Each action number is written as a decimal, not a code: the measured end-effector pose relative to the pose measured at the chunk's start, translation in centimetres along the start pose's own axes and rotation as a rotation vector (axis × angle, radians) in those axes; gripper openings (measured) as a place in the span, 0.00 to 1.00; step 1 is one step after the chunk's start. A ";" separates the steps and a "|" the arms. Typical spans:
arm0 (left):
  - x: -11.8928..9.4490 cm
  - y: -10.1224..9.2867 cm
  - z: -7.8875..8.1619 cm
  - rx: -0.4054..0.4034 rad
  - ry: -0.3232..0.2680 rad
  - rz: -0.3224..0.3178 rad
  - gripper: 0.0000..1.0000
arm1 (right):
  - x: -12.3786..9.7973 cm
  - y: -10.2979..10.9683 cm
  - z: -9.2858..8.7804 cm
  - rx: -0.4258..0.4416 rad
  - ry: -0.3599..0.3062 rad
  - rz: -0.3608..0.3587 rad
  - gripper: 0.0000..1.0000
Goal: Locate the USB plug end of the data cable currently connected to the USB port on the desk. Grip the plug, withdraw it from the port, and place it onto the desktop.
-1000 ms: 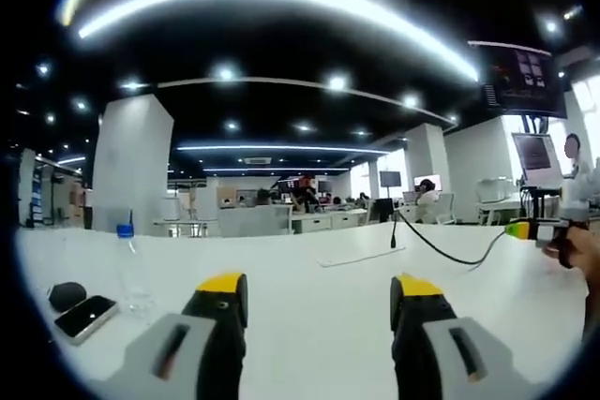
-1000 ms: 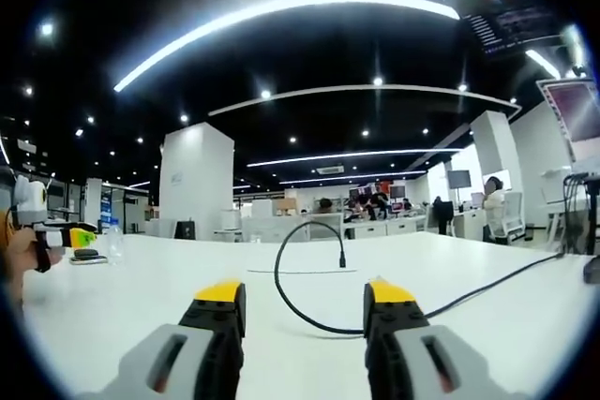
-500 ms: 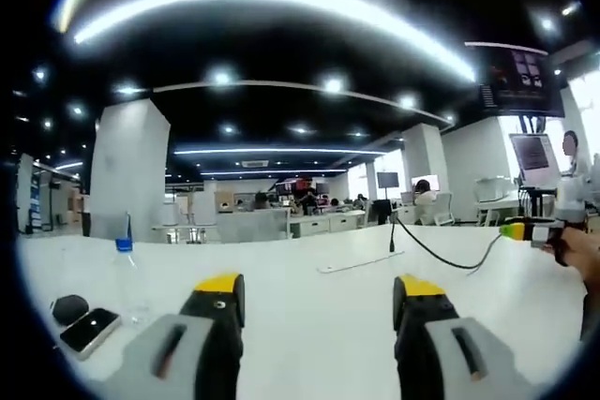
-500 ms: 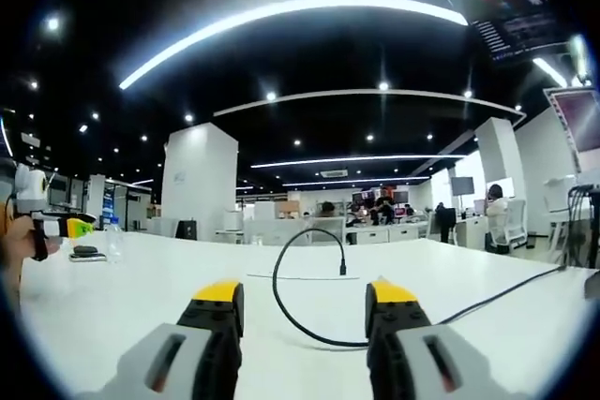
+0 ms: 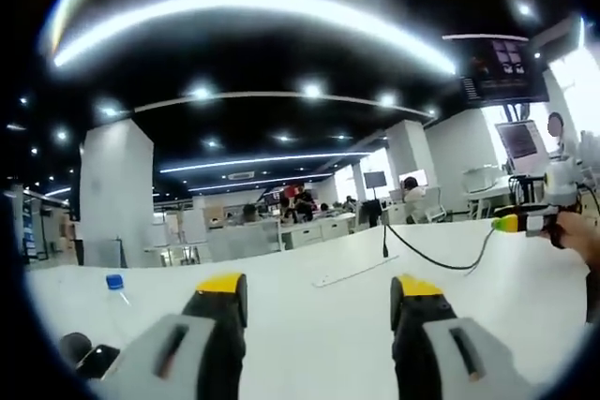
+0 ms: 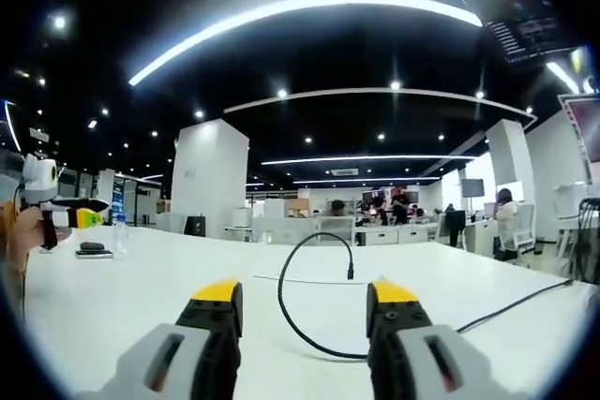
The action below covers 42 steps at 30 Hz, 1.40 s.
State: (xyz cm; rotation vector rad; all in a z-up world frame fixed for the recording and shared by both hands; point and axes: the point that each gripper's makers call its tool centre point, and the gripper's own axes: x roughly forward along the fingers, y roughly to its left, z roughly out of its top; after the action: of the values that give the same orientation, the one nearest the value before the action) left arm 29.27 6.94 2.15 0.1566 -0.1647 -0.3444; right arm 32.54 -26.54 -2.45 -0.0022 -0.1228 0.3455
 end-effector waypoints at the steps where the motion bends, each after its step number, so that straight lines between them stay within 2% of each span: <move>1: 0.1 -0.1 0.0 -0.003 -0.001 -0.006 0.62 | 0.1 0.0 0.0 0.002 0.002 0.001 0.54; 10: 1.6 -1.0 0.4 -0.015 -0.004 -0.079 0.63 | 1.0 -1.1 -0.1 0.035 0.011 0.001 0.54; 17: 2.7 -0.8 -0.2 -0.027 0.019 -0.092 0.62 | 1.4 -1.7 0.4 0.029 0.009 -0.002 0.54; 22: 3.6 -0.3 0.1 -0.043 0.013 -0.101 0.62 | 1.9 -1.9 1.1 0.006 0.008 0.007 0.54; 24: 3.9 -0.2 0.5 -0.030 0.014 -0.110 0.62 | 2.1 -1.9 1.3 -0.006 0.008 0.008 0.54; 26: 4.3 0.2 1.2 0.035 -0.007 -0.106 0.62 | 2.5 -2.2 1.5 -0.020 0.013 0.009 0.54; 28: 4.6 0.2 1.7 0.043 -0.012 -0.113 0.62 | 2.8 -2.4 1.6 -0.039 0.020 0.011 0.54; 32: 5.1 -0.1 2.4 0.031 -0.020 -0.148 0.62 | 3.4 -2.8 1.5 -0.069 0.032 0.006 0.54; 38: 6.0 -1.1 2.4 -0.021 -0.011 -0.218 0.62 | 4.2 -2.7 1.5 -0.067 0.041 0.029 0.51; 42: 6.9 -1.7 2.5 0.013 -0.018 -0.248 0.62 | 4.7 -2.6 1.6 -0.070 0.044 0.038 0.52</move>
State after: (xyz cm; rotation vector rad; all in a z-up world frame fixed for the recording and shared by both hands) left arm 34.71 2.65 5.22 0.1877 -0.1660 -0.5920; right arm 37.64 -27.42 -0.28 -0.0815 -0.0913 0.3787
